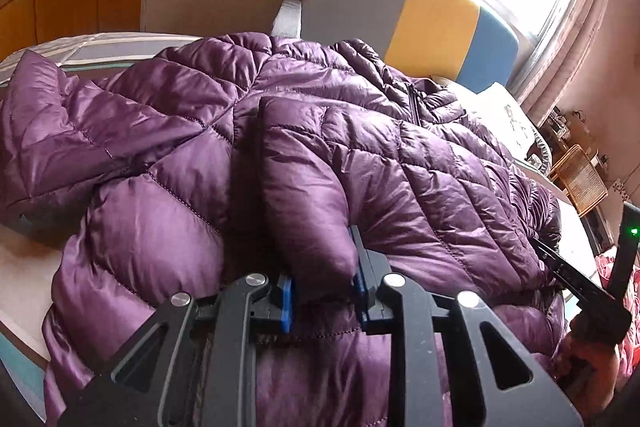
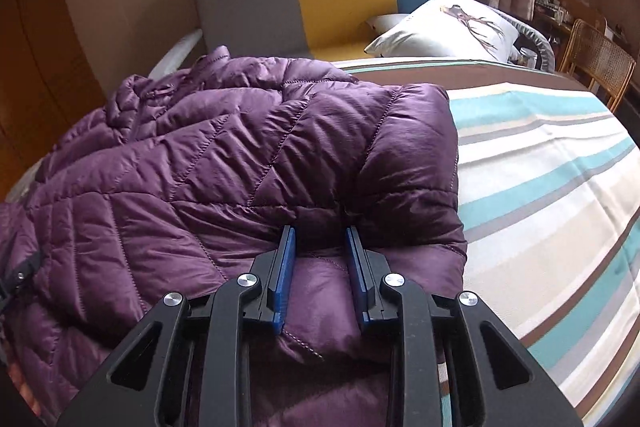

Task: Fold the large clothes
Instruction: 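Press the right tool onto the jacket body and close on the fabric, then grasp the other sleeve with the left tool while the right tool holds the jacket body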

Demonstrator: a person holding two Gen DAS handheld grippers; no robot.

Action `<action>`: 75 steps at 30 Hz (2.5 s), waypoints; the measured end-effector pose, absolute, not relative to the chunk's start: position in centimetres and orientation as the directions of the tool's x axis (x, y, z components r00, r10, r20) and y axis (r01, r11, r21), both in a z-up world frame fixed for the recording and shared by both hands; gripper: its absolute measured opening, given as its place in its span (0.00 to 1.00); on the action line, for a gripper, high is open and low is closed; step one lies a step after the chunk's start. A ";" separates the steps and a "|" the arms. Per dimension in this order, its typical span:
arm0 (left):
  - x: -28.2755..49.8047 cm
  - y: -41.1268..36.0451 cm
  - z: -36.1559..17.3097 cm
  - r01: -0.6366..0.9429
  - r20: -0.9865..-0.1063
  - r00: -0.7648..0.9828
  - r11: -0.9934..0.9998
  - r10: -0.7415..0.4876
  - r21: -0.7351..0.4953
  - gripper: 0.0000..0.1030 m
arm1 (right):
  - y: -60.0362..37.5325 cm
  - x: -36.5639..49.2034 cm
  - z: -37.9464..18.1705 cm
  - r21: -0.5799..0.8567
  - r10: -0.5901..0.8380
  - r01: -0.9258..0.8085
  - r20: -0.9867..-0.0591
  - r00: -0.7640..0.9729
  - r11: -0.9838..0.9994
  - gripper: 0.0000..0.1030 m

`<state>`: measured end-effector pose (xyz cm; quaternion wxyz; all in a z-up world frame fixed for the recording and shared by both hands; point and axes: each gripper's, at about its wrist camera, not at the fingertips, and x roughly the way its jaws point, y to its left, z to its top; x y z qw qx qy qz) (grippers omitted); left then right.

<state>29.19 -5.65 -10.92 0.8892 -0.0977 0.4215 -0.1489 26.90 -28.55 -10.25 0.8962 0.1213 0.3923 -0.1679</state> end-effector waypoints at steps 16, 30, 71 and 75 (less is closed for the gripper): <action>28.7 -9.0 -5.6 0.219 -0.658 0.709 0.966 -0.253 -0.134 0.39 | -28.3 26.0 -9.9 0.060 -0.245 0.409 -0.720 0.650 0.911 0.25; 31.9 -9.4 -10.5 0.232 -0.731 0.631 0.963 -0.258 -0.140 0.37 | -27.8 25.1 -8.6 0.064 -0.250 0.399 -0.687 0.682 0.915 0.25; 27.0 18.4 -8.8 -0.373 -0.707 0.697 0.902 0.120 -0.215 0.87 | -26.1 25.3 -10.3 0.079 -0.177 0.340 -0.730 0.660 0.937 0.25; 26.3 24.2 -10.4 -0.509 -0.732 0.670 0.794 0.124 -0.332 0.67 | -26.1 25.3 -10.2 0.077 -0.179 0.340 -0.731 0.659 0.937 0.25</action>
